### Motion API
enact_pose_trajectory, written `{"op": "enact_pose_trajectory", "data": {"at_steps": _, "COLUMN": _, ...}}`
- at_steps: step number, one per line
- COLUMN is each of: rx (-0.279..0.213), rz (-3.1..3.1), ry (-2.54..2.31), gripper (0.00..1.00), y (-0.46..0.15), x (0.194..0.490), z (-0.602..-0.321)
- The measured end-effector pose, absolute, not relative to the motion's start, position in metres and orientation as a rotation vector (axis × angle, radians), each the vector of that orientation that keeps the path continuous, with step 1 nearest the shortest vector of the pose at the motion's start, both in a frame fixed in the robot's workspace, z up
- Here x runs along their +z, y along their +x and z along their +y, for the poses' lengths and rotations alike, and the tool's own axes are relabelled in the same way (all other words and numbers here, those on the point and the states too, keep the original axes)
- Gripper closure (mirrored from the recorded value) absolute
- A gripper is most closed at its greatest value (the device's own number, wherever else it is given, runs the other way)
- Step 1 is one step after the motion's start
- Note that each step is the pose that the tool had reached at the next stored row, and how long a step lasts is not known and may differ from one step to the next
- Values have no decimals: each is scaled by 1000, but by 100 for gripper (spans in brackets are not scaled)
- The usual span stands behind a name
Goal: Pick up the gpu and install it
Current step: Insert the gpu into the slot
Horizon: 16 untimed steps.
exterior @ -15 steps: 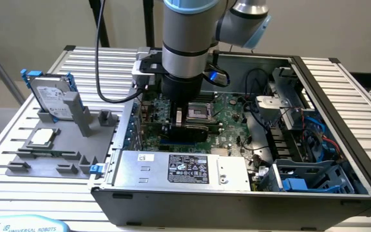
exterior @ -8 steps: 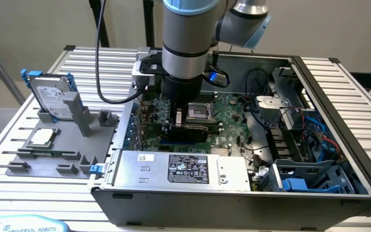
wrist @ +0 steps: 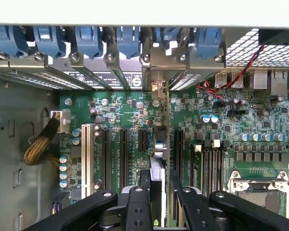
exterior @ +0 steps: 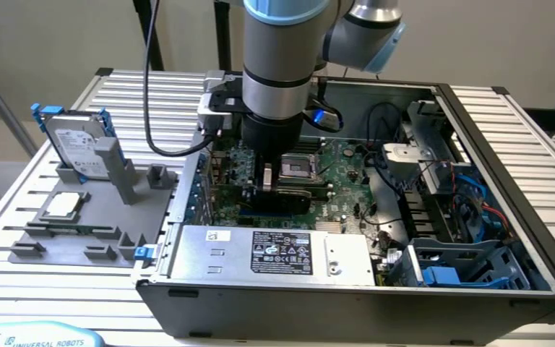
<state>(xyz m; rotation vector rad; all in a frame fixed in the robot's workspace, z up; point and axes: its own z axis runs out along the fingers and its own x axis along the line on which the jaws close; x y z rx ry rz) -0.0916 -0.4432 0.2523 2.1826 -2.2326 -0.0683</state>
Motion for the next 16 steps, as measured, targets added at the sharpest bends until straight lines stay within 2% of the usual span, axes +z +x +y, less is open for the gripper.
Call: {"op": "enact_pose_trajectory", "data": {"at_steps": 16, "rx": -65, "rz": -2233, "ry": 2180, "gripper": 74, "y": -92, "x": 248, "z": -443}}
